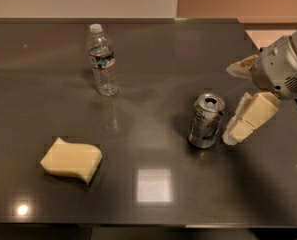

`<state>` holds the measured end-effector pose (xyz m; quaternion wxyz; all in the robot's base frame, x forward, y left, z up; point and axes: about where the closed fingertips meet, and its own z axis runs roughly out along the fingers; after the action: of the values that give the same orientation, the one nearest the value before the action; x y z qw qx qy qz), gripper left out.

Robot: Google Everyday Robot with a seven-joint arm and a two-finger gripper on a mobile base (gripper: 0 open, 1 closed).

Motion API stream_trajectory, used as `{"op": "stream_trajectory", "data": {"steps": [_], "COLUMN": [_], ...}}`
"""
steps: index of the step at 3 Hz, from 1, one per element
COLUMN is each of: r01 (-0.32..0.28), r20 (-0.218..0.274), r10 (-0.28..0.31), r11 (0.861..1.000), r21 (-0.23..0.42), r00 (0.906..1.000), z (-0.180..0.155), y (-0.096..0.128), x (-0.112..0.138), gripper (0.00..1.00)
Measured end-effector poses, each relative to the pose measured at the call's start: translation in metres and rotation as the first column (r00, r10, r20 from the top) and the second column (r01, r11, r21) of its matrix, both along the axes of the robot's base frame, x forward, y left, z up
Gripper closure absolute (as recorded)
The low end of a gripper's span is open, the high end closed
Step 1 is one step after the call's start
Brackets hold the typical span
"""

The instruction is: Move 7up can near sponge

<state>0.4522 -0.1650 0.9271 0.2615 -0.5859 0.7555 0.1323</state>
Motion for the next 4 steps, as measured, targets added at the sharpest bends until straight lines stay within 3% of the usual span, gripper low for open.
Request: {"op": "stream_trajectory", "data": {"steps": [2, 3, 4], "r01": [-0.023, -0.035, -0.053], "r20": [0.013, 0.013, 0.008], "r10": [0.022, 0.034, 0.053], "r11": [0.997, 0.996, 0.992], "r21": [0.067, 0.086, 0.115], "r00": [0.9997, 0.9994, 0.9986], "z": [-0.024, -0.030, -0.027], "y": [0.020, 0.024, 0.029], "x": [0.017, 0.019, 0.014], "gripper": [0.00, 0.16, 0.40]}}
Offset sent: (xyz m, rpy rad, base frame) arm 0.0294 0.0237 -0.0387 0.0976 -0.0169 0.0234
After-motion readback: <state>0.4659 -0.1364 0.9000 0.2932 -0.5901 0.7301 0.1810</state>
